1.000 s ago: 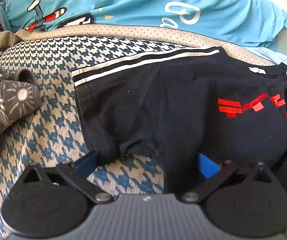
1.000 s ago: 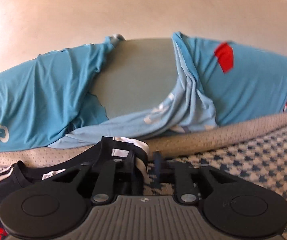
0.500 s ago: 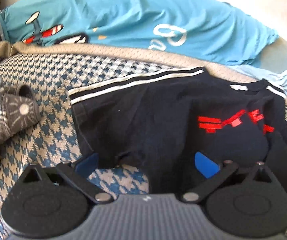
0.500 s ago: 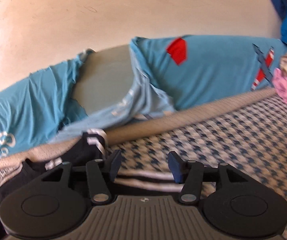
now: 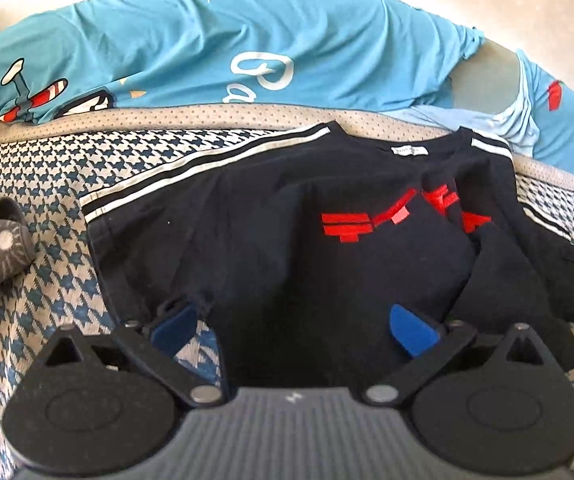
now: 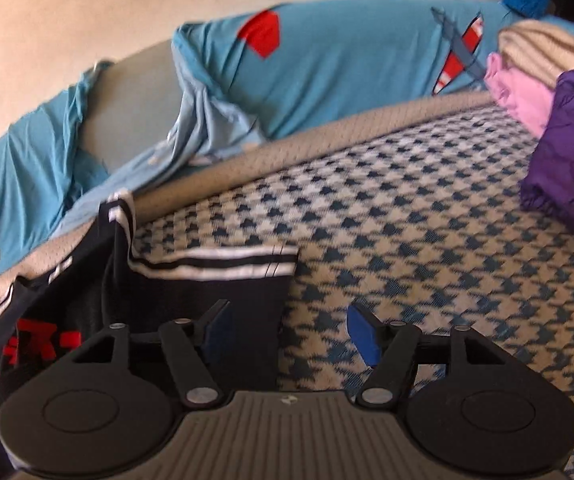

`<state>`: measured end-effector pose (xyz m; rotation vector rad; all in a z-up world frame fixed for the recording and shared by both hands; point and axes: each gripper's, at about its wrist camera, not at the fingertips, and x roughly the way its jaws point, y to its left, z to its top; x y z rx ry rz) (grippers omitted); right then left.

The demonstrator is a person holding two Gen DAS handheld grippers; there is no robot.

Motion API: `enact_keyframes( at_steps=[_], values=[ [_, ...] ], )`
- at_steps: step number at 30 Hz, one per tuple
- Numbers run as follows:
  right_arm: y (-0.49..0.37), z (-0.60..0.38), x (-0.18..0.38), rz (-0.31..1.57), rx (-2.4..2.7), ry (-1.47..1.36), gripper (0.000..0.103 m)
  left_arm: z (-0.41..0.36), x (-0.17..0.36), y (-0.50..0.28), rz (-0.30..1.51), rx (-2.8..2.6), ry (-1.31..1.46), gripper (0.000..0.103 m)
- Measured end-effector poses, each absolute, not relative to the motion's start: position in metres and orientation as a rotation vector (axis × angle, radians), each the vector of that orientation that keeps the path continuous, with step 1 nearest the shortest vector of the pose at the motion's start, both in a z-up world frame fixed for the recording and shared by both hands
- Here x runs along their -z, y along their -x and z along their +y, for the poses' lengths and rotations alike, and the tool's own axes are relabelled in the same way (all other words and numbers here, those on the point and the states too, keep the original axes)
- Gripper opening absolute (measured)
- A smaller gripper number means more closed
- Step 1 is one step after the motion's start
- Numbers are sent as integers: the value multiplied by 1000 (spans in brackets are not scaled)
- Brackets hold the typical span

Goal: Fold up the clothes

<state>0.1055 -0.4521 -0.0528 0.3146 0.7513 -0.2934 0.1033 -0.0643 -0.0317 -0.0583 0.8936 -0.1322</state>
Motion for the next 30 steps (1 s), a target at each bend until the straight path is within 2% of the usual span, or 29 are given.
enact_keyframes(
  at_steps=[4,6,9,11,14,22,30],
  values=[
    [-110,-436,63,757,284,-255,63,-68,37,-103,909,136,42,103],
    [-112,-427,66,751,268,-219,56,-71,39,-103,915,137,30,103],
    [-113,-413,69,740,244,-153,41,-73,42,-103,925,139,15,103],
    [-114,-407,69,731,224,-123,19,-74,44,-103,933,139,10,103],
    [-113,-403,67,720,225,-109,6,-73,47,-104,949,140,12,103],
    [-92,-437,26,559,472,-149,5,-70,53,-107,994,142,25,103],
    [-92,-479,34,703,615,-250,5,-67,55,-108,996,145,27,103]
  ],
)
